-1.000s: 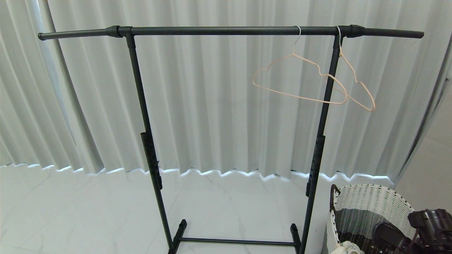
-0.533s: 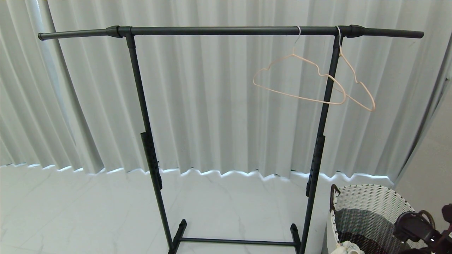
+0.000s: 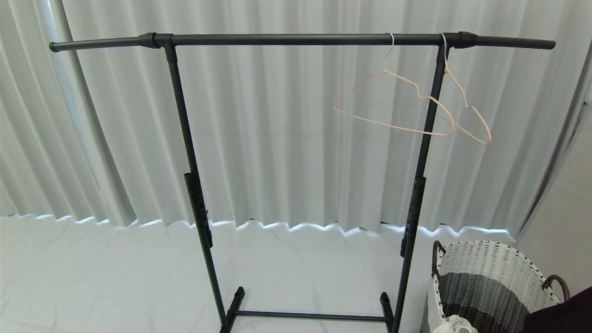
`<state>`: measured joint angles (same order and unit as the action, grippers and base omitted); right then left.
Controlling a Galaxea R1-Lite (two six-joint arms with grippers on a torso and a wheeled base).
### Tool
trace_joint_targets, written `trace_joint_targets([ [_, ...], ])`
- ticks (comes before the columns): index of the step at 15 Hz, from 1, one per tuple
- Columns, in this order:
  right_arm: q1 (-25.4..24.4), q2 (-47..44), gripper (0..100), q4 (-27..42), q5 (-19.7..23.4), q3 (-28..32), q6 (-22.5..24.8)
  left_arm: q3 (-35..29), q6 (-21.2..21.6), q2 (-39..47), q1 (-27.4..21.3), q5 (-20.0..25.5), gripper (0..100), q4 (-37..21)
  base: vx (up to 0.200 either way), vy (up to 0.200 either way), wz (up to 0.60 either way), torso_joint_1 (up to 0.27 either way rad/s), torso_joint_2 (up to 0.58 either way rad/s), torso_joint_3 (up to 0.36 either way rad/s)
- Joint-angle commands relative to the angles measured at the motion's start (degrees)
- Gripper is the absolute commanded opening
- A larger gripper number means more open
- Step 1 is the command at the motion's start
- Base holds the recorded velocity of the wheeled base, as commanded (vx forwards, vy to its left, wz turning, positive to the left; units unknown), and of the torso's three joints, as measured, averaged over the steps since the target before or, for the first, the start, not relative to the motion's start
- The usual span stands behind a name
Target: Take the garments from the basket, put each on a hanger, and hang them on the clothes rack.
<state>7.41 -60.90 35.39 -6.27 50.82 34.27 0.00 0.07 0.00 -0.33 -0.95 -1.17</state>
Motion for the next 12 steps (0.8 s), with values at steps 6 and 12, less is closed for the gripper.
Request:
trace_joint_targets([
  [6, -5.92, 4.13, 0, 0.29, 0.47, 4.64, -0.08, 0.00, 0.01, 0.00, -0.02, -0.02, 100, 0.03, -0.200, 0.000, 0.00, 0.001, 0.01, 0.003],
  [12, -14.97, 2.63, 0, 0.38, 0.64, 5.52, -1.31, 0.00, 0.45, 0.00, -0.02, 0.07, 100, 0.03, -0.067, 0.000, 0.00, 0.000, 0.00, 0.001],
])
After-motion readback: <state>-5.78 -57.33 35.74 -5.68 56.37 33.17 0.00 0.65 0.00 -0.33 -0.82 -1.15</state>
